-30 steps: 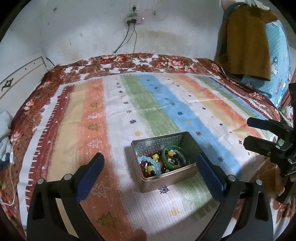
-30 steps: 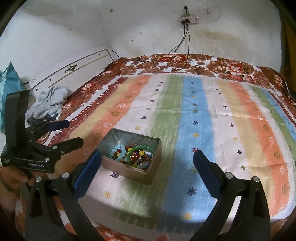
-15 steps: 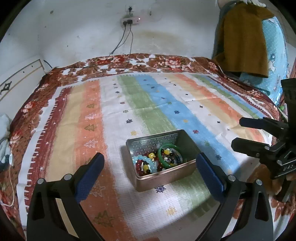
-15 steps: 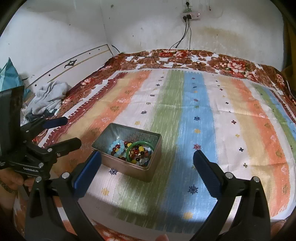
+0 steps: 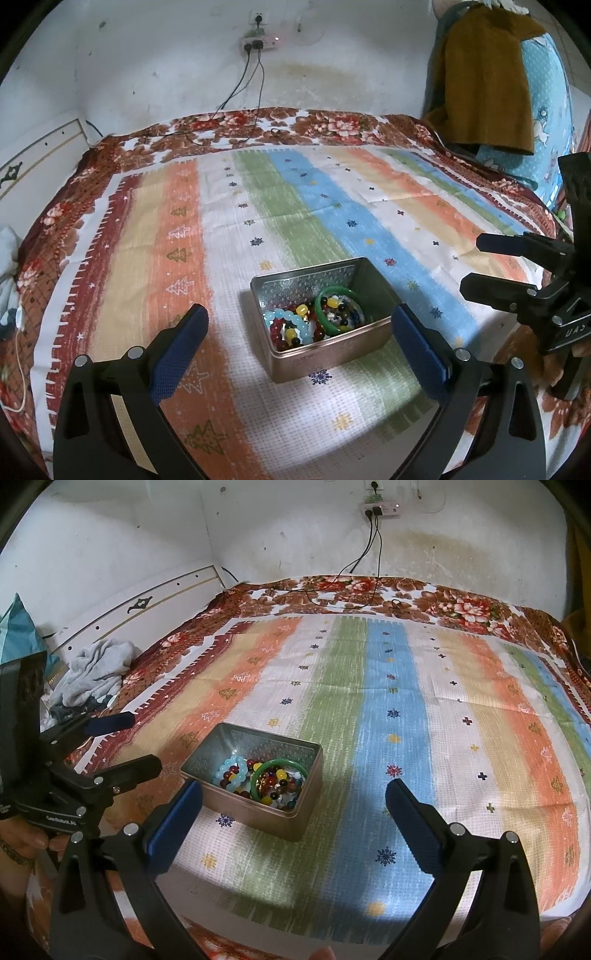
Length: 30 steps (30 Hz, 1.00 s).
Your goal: Organize jewelry
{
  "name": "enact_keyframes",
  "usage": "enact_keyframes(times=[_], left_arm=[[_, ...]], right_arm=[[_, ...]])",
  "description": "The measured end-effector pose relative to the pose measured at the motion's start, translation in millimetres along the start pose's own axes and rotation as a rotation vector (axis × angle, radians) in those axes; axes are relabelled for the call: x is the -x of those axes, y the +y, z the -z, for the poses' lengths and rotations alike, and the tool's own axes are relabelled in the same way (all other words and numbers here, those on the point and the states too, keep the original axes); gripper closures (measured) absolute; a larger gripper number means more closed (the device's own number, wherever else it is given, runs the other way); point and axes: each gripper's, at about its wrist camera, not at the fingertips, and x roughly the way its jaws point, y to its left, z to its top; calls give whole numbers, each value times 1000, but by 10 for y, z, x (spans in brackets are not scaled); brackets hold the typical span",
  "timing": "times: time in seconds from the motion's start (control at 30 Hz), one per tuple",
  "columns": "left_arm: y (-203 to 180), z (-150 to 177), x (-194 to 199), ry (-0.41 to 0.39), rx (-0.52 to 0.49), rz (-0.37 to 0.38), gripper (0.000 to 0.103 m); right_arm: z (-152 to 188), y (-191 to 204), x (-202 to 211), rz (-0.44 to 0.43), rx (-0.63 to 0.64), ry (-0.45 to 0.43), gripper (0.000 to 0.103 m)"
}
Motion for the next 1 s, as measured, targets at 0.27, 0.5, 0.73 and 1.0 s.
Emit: enact_keyframes(times=[0.27,0.5,0.73,1.0], left_arm=[[18,21,-48,13,-1,-11,6],[37,27,-68,17,4,-13,6],[52,34,-76,27,11,-16,6],[51,28,-79,29,11,-18,6]], right_arm=[[3,7,-3,1,0,0,5],[5,11,-8,1,4,-1,5],[7,14,-14,2,5,1,5],[7,16,-13,2,5,1,5]])
